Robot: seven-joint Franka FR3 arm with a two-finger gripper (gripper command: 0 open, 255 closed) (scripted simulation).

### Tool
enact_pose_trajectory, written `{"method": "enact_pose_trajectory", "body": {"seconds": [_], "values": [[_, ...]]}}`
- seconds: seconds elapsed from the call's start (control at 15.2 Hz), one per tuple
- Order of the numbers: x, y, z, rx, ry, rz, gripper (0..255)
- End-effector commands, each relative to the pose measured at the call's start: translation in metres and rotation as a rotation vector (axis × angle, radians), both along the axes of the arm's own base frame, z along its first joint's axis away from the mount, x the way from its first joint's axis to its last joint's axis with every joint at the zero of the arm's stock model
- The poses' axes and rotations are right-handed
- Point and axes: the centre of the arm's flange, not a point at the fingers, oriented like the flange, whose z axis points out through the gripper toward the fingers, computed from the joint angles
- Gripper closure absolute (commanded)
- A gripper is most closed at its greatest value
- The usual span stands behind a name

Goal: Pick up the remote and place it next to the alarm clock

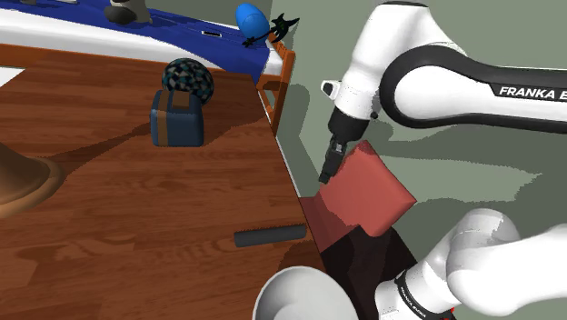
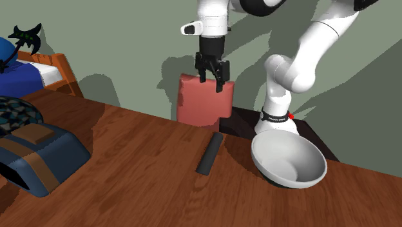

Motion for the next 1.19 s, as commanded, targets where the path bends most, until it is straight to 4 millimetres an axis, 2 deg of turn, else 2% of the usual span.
{"method": "enact_pose_trajectory", "body": {"seconds": [0.0, 0.4, 0.86, 0.92, 1.12], "values": [[0.002, 0.020, -0.018, -0.007, -0.012, 0.069, 0], [0.003, 0.079, -0.074, -0.030, -0.041, 0.269, 0], [-0.009, 0.145, -0.141, -0.056, -0.075, 0.502, 0], [-0.011, 0.150, -0.147, -0.059, -0.078, 0.523, 0], [-0.009, 0.150, -0.162, -0.059, -0.078, 0.523, 0]]}}
